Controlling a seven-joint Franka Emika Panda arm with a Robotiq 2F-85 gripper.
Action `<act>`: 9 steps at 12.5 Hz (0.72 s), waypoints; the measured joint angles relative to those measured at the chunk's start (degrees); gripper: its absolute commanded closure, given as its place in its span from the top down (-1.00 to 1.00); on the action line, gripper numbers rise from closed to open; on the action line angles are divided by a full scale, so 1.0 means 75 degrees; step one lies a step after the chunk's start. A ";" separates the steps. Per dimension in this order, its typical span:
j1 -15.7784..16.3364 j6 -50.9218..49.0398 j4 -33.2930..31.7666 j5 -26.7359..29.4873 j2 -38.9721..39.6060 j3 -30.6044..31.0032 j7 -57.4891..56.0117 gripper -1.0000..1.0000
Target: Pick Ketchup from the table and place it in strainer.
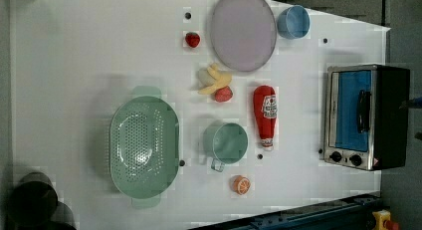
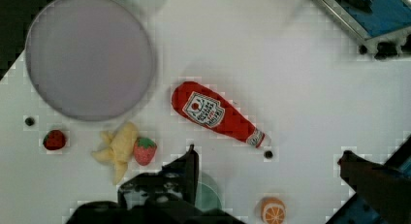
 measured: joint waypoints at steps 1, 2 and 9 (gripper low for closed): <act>-0.0053 0.0202 -0.0119 0.0061 0.0039 0.0056 -0.0298 1.00; -0.0054 0.0482 -0.0291 0.0111 0.0122 0.0092 -0.0661 1.00; 0.0072 0.2371 -0.2134 0.0081 0.1325 0.0639 -0.4601 1.00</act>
